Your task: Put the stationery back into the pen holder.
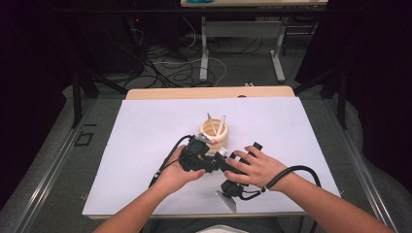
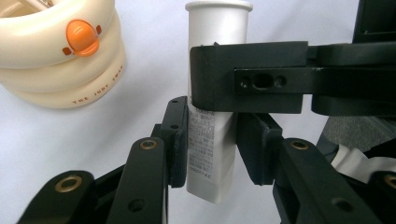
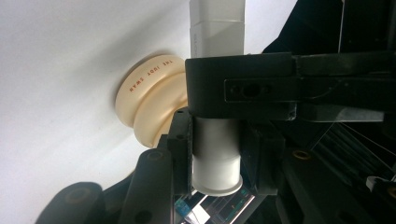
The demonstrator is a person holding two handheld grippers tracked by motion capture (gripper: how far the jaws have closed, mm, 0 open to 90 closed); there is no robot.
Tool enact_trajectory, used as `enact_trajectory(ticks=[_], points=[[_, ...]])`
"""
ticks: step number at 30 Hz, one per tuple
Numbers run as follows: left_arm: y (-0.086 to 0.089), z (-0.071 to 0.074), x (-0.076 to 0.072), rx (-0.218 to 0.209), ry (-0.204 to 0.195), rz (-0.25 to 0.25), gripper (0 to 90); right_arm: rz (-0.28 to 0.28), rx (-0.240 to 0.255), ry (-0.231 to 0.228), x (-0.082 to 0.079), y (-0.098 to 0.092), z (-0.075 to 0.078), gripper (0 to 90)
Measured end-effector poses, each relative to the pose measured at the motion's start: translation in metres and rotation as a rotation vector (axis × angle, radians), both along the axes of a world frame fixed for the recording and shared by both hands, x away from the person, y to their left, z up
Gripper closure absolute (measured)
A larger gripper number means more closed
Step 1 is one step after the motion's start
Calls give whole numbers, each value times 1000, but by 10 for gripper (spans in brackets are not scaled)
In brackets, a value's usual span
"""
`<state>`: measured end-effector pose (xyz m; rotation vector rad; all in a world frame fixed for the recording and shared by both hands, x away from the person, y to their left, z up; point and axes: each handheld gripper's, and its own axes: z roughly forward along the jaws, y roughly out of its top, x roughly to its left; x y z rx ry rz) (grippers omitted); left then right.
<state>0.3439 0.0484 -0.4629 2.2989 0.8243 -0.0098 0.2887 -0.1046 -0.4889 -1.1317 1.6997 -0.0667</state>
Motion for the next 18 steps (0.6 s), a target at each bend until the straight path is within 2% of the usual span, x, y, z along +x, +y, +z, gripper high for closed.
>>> enact_trajectory(ticks=[3, 6, 11, 12, 14, 16, 18], points=[[0, -1, 0, -3, 2, 3, 659, -26, 6, 10, 0, 0, 0, 658], [1, -2, 1, 5, 7, 6, 659, -33, 0, 8, 0, 0, 1, 638], [4, -4, 3, 1, 10, 20, 660, -34, 9, 9, 1, -1, 3, 606], [4, -4, 3, -7, 20, 25, 659, -34, 11, 9, 1, -2, 3, 601], [6, -4, 5, -3, 13, 31, 660, -39, 21, 9, 1, -2, 4, 594], [8, -5, 6, -16, 9, 41, 660, -38, 50, 33, 2, -3, 4, 585], [10, -6, 7, -15, 9, 46, 660, -60, 65, 46, 1, -3, 5, 579]])
